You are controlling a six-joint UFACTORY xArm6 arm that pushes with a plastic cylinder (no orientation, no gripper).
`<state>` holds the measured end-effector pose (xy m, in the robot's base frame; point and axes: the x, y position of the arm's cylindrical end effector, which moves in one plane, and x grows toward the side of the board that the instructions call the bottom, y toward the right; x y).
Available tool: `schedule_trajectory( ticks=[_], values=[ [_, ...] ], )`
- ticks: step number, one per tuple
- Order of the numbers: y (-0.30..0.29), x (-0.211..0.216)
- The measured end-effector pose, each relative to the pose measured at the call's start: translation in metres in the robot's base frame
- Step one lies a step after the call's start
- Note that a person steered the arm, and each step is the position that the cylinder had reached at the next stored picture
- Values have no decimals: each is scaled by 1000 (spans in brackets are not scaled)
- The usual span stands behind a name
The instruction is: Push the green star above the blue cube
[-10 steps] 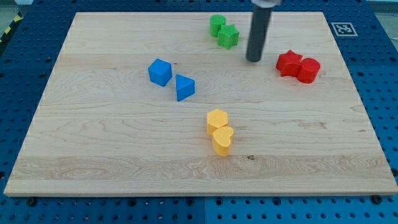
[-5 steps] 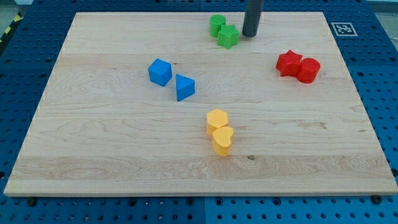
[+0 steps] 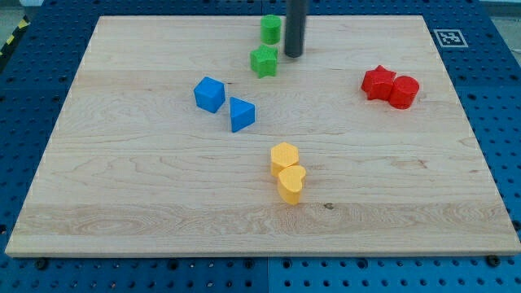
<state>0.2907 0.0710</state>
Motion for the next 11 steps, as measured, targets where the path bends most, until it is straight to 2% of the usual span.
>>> schedule_trajectory(
  ticks=[1,3,4,7,9,11],
  values=[
    [5,8],
    [-79,16],
    [-96,23],
    [-90,37],
    [-82,62],
    [-114,62]
  ],
)
